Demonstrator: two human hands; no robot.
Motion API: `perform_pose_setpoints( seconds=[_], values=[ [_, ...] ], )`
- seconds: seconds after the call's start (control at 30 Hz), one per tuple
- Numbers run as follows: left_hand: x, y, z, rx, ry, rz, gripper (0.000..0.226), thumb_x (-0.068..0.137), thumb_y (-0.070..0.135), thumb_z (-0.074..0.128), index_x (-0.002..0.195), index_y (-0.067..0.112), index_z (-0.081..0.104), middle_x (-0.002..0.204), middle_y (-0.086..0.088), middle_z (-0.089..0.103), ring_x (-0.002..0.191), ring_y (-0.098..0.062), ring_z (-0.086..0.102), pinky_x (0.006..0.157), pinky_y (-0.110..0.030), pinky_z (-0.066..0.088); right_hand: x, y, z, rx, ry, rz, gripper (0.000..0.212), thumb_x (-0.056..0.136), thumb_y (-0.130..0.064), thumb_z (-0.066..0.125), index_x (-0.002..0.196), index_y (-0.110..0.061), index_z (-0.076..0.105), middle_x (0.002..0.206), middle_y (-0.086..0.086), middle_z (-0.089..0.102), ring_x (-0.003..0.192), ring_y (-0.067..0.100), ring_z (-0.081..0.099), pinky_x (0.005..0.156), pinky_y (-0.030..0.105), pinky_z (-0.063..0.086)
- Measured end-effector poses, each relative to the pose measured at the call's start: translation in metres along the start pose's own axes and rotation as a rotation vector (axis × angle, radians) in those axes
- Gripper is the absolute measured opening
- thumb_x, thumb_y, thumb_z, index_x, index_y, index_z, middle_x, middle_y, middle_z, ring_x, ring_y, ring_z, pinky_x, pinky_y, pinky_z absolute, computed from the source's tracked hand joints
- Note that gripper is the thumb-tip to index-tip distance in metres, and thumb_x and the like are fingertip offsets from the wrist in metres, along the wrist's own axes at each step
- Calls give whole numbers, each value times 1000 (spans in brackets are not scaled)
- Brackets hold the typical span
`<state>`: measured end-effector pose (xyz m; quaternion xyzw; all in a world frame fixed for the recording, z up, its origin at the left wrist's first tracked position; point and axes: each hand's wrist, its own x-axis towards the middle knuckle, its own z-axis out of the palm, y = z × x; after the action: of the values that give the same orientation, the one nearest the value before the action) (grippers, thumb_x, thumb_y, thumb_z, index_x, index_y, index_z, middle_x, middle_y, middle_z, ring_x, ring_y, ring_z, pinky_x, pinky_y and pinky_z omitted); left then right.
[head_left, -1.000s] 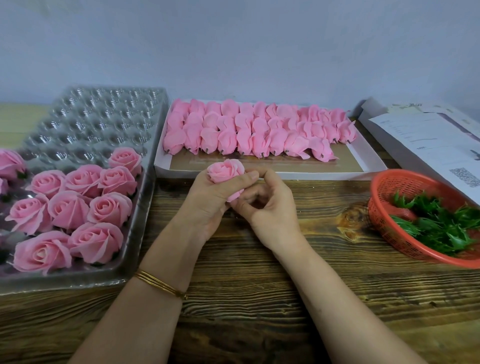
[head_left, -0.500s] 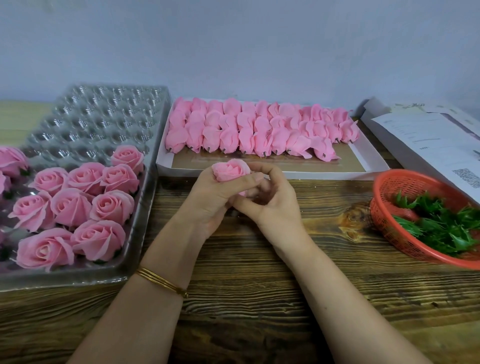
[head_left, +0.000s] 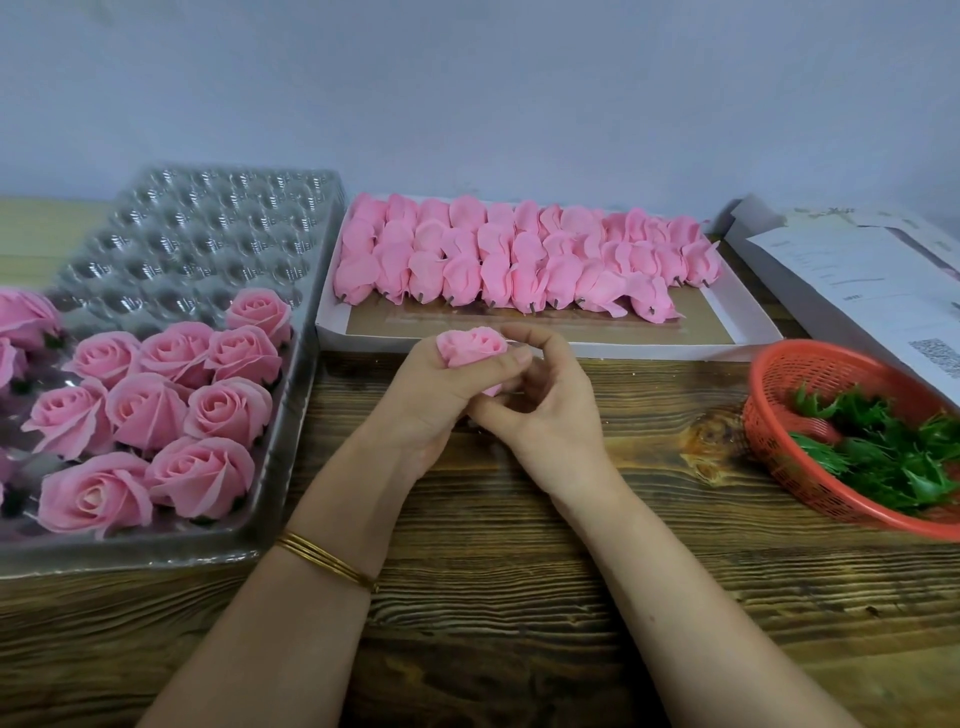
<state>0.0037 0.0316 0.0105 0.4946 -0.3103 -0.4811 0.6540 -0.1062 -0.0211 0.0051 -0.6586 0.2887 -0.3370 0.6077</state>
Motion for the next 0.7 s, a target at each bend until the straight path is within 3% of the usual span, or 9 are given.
perform_pose_setpoints(
  seconds=[0.1, 0.2, 0.37, 0.43, 0.6, 0.7],
  values=[
    [1, -1, -2, -3, -2, -6, 6, 79, 9, 76, 79, 16, 76, 79, -5, 71, 78, -14, 68, 76, -28, 55, 1, 0, 0, 38, -3, 15, 59, 73, 12, 77, 116, -21, 52, 79, 3, 68, 78, 18, 64, 84, 44, 57],
    [0, 0, -4, -3, -16, -26, 8, 78, 7, 76, 85, 10, 75, 84, -8, 72, 83, -18, 69, 79, -29, 57, 1, -1, -4, 113, -28, 67, 56, 76, 14, 74, 116, -19, 52, 74, 0, 69, 81, 23, 63, 86, 42, 56],
    [-2, 4, -5, -36, -48, -40, 21, 70, 13, 79, 89, 6, 74, 86, -10, 71, 84, -17, 69, 77, -25, 58, 0, -4, -4, 169, -42, 114, 52, 79, 13, 71, 120, -14, 53, 95, 27, 70, 89, 28, 62, 95, 50, 52],
    [-2, 5, -7, -50, -83, -45, 19, 73, 9, 79, 92, 8, 74, 89, -9, 71, 87, -17, 69, 78, -26, 57, 0, -4, -4, 189, -37, 127, 52, 80, 12, 71, 122, -11, 53, 99, 28, 70, 91, 29, 63, 97, 51, 52],
    [-6, 10, -14, -84, -233, -62, 16, 77, 13, 73, 92, 15, 78, 97, -8, 71, 101, -21, 66, 96, -39, 52, 3, -7, -8, 353, -116, 192, 63, 69, -3, 77, 127, -6, 52, 94, 15, 73, 94, 29, 68, 87, 38, 58],
    [-7, 10, -14, -50, -260, -62, 18, 76, 19, 75, 93, 15, 78, 96, -6, 72, 99, -19, 67, 94, -38, 52, 3, -8, -8, 428, -186, 219, 56, 67, 0, 71, 121, -8, 56, 92, 9, 72, 88, 24, 67, 79, 31, 57]
  ],
)
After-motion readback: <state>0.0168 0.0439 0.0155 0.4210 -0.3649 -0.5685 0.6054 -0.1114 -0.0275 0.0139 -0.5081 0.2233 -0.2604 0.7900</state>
